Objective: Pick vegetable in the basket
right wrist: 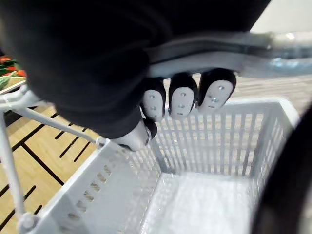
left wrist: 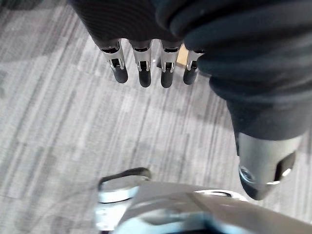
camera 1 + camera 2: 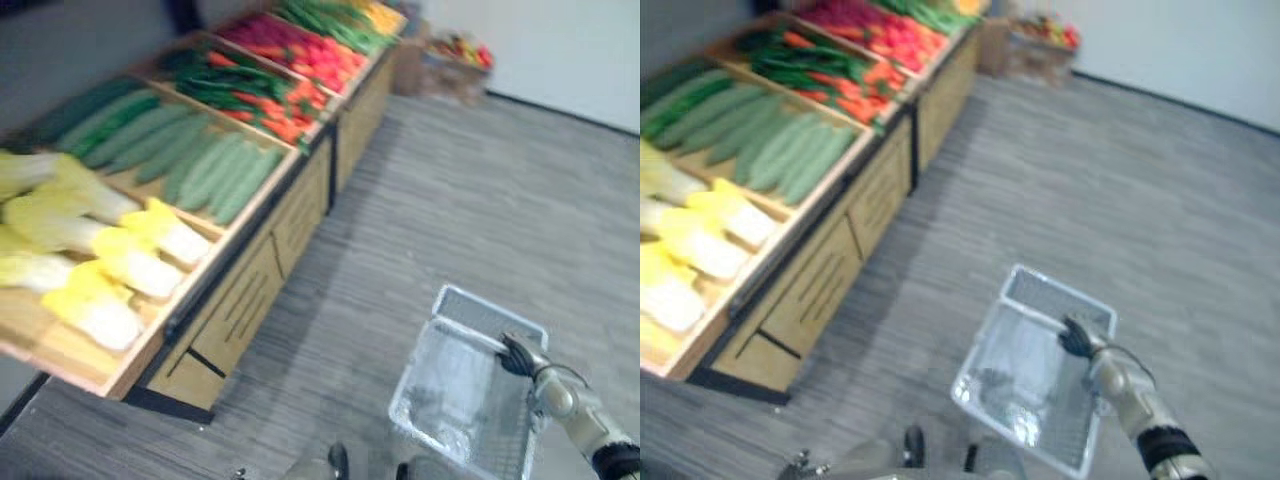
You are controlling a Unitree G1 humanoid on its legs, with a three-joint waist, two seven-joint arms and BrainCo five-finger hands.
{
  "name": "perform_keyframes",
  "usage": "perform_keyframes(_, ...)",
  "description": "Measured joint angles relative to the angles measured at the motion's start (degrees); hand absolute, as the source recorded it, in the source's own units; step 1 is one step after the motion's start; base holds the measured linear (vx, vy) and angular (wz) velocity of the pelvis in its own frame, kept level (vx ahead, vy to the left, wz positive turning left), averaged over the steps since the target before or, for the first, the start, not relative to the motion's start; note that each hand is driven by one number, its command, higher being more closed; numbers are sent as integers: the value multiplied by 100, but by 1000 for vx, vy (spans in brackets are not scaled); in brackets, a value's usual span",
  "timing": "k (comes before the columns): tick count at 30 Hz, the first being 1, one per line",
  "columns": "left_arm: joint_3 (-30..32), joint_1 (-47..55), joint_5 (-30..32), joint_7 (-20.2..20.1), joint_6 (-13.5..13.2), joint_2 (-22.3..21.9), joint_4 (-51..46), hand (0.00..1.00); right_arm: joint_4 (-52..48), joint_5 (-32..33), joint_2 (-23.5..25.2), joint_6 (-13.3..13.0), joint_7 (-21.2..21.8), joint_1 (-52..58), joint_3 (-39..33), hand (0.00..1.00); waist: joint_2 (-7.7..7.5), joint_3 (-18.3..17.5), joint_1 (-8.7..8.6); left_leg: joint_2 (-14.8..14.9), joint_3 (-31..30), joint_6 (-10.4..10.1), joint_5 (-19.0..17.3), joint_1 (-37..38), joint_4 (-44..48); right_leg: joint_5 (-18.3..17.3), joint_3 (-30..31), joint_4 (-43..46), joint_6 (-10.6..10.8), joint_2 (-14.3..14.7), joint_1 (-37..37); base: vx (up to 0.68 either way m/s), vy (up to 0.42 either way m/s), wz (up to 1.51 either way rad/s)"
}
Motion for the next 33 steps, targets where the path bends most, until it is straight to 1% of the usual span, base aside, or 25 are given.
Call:
perform_keyframes(1,-59,-64,-26,7,-9,-3,-78,0,17,-8,-10,55,1,225,-246,100,73,-23,-111,-5,-527,-34,-49,190,-16,-244,-147,-537,-326,-168,-107,535,-158,225)
perform_keyframes(2,-47,-108,-54,20,-15,-5,-172,0,74,-4,-8,111,2,335,-464,100,111,-15,-200,27,-944,-80,-150,325,35,-300,-95,-1371,-371,-218,-187,514,-192,216)
perform_keyframes(3,-46,-139,-60,30,-12,-18,-220,0,164,19,-6,113,-9,379,-652,100,140,-29,-209,64,-1216,-116,-268,347,154,-299,55,-2146,-371,-175,-207,510,-228,176)
perform_keyframes(5,-45,-186,-104,49,-23,-62,-337,0,419,154,0,131,-41,430,-1130,100,188,-40,-227,184,-1803,-270,-533,350,390,-186,664,-4090,-199,17,-120,437,-279,140)
perform_keyframes(6,-43,-217,-105,53,-24,-62,-338,0,493,233,3,137,-43,465,-1270,100,183,-41,-227,216,-1978,-324,-600,352,431,-166,815,-4554,-170,36,-92,390,-341,138)
perform_keyframes(7,-3,-275,-112,66,-32,-79,-333,0,700,272,16,145,-49,519,-1585,100,158,-35,-216,264,-2332,-439,-731,355,549,-114,1027,-5308,-89,5,-15,403,-412,157)
perform_keyframes(8,11,-296,-113,73,-38,-100,-326,0,890,305,68,168,-57,574,-1879,100,123,-44,-204,314,-2643,-556,-893,363,662,-105,1133,-5720,-76,-30,22,415,-445,155)
perform_keyframes(9,13,-293,-113,77,-46,-103,-325,0,975,328,110,198,-65,601,-2024,100,90,-42,-202,339,-2771,-631,-979,381,718,-98,1138,-5817,-67,-48,60,440,-528,160)
perform_keyframes(11,76,-256,-115,78,-49,-61,-298,0,1203,471,274,269,-77,774,-2332,100,-146,-86,-230,348,-3169,-890,-1280,386,895,-22,1054,-5925,9,-198,188,398,-537,149)
perform_keyframes(12,221,-323,-120,90,-29,-163,-171,0,1381,501,323,357,-77,874,-2614,100,6,-68,-220,610,-3373,-1085,-1500,346,1064,327,642,-5611,501,-61,178,414,-556,138)
perform_keyframes(13,263,-318,-145,106,-30,-308,-124,0,1526,525,392,424,-82,788,-2836,100,238,-78,-198,894,-3440,-1168,-1418,212,1191,170,318,-5376,296,138,166,455,-631,114)
perform_keyframes(15,448,-292,-342,127,-30,-452,-29,0,1751,640,439,439,-82,594,-2893,100,377,-77,-204,1159,-3432,-1321,-1114,62,1301,-37,-30,-5166,53,306,173,300,-487,71)
perform_keyframes(16,518,-299,-461,146,-23,-474,-13,0,1827,766,471,443,-86,563,-2996,100,387,-76,-215,1204,-3381,-1421,-855,-101,1463,-101,-242,-5159,-53,320,227,220,-429,69)
perform_keyframes(17,553,-299,-562,158,-23,-479,-10,0,1863,804,475,441,-88,561,-3069,100,383,-71,-222,1218,-3273,-1453,-711,-199,1555,-125,-340,-5176,-93,313,277,221,-454,75)
perform_keyframes(19,671,-297,-760,196,-28,-501,104,0,2018,1026,504,473,-190,508,-3405,100,387,-47,-241,1304,-2475,-1645,-208,-484,1902,-205,-689,-5254,-219,258,588,154,-333,76)
perform_keyframes(20,680,-296,-786,196,-26,-495,124,0,2018,1088,530,487,-224,506,-3450,100,377,-37,-238,1341,-2253,-1714,-75,-535,1968,-215,-781,-5332,-233,234,700,82,-191,71)
perform_keyframes(21,686,-291,-797,203,-29,-486,151,0,2017,1174,586,517,-253,510,-3520,100,345,-19,-242,1408,-1819,-1782,104,-591,2028,-218,-904,-5478,-237,175,886,62,-153,91)
perform_keyframes(22,680,-291,-839,203,-49,-452,149,0,2018,1265,708,537,-299,541,-3737,100,335,-11,-280,1613,-960,-1659,174,-758,2074,-224,-1202,-5723,-244,79,1109,46,-117,102)
perform_keyframes(24,701,-304,-942,207,-45,-426,152,0,2021,1429,898,552,-365,550,-3974,100,336,-8,-419,1767,-106,-1581,129,-930,1940,-241,-1562,-5840,-224,-50,1193,-18,-3,127)
perform_keyframes(25,747,-297,-941,216,-40,-437,169,0,2034,1628,1058,560,-394,579,-4172,100,352,1,-514,1799,675,-1482,171,-980,1440,-253,-1859,-5911,-184,-143,1221,-58,86,124)
perform_keyframes(26,758,-297,-941,219,-39,-447,176,0,2043,1635,1105,561,-413,579,-4242,100,367,8,-507,1800,930,-1470,192,-955,1225,-238,-1939,-5921,-140,-153,1216,-49,133,114)
perform_keyframes(28,829,-315,-897,222,-11,-470,193,0,2167,1678,1169,563,-430,533,-4350,100,383,3,-502,1705,1097,-1492,181,-749,502,-128,-2165,-6069,24,-172,1213,-28,179,65)
perform_keyframes(29,890,-322,-892,224,-7,-493,194,0,2277,1675,1170,570,-435,425,-4420,100,438,-9,-500,1661,1092,-1562,134,-690,171,14,-2251,-6235,70,-145,1236,-14,207,39)
perform_keyframes(32,1025,-364,-857,233,-6,-420,183,0,2472,1675,1330,594,-440,225,-4429,100,243,163,-449,1450,1123,-1558,134,-594,99,395,-2210,-6780,144,-161,1525,-7,124,8)
perform_keyframes(33,1018,-363,-788,236,-6,-413,182,0,2473,1675,1346,596,-440,215,-4422,100,233,171,-432,1420,1145,-1554,131,-573,100,411,-2139,-6792,159,-184,1529,12,103,-18)
